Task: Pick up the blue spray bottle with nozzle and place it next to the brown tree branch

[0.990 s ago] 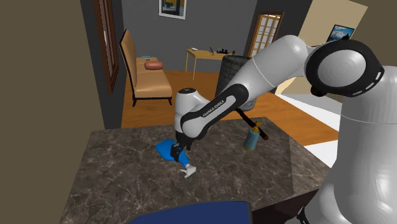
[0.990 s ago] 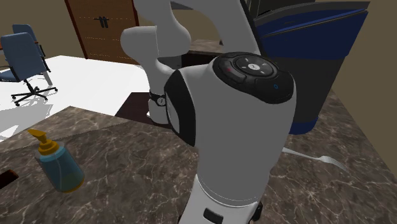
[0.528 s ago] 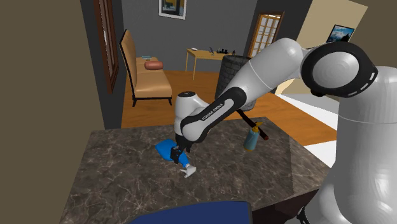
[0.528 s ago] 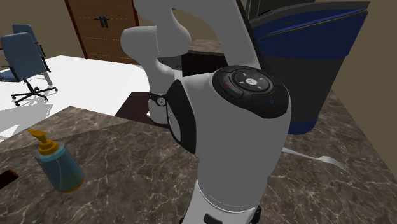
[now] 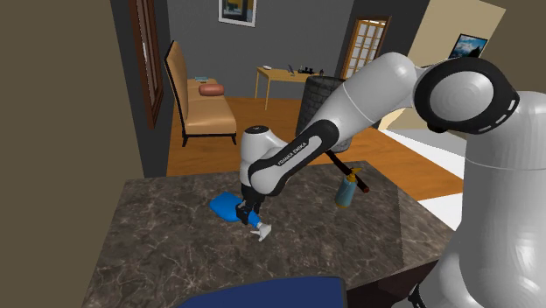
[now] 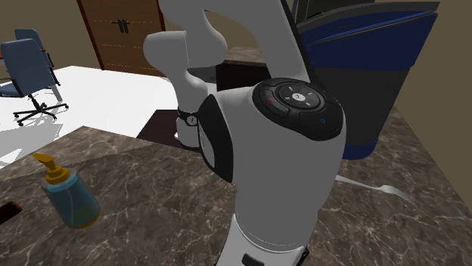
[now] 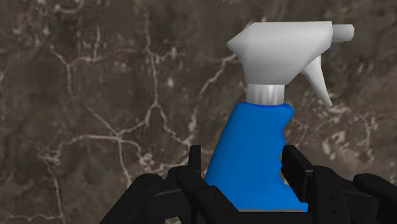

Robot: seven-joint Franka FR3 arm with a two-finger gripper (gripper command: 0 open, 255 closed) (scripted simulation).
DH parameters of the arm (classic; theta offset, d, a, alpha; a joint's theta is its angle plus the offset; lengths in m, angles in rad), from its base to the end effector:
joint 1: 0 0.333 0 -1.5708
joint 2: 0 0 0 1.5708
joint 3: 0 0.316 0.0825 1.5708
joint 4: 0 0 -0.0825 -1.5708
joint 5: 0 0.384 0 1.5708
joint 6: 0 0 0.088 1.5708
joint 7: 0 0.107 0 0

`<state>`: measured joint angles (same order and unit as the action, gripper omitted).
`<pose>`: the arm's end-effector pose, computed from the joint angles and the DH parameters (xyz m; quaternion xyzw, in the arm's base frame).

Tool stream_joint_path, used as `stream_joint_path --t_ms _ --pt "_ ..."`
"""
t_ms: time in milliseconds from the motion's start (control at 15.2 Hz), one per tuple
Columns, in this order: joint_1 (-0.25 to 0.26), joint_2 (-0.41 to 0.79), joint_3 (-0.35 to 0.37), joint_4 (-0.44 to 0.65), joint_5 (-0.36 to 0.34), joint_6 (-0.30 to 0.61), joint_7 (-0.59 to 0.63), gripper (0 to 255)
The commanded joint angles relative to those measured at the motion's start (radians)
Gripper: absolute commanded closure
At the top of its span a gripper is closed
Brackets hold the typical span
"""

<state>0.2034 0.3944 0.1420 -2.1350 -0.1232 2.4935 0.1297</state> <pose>0.5364 0.1938 0.2183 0.9882 0.1520 -0.0123 0.0124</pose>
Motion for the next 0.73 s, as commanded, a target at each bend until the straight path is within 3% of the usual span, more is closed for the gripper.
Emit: stream_joint_path --t_ms 0,660 --pt "0.0 0.0 0.0 0.0 0.0 0.0 0.0 255" --pt "-0.007 -0.064 0.01 0.003 0.018 -0.065 -0.013 255"
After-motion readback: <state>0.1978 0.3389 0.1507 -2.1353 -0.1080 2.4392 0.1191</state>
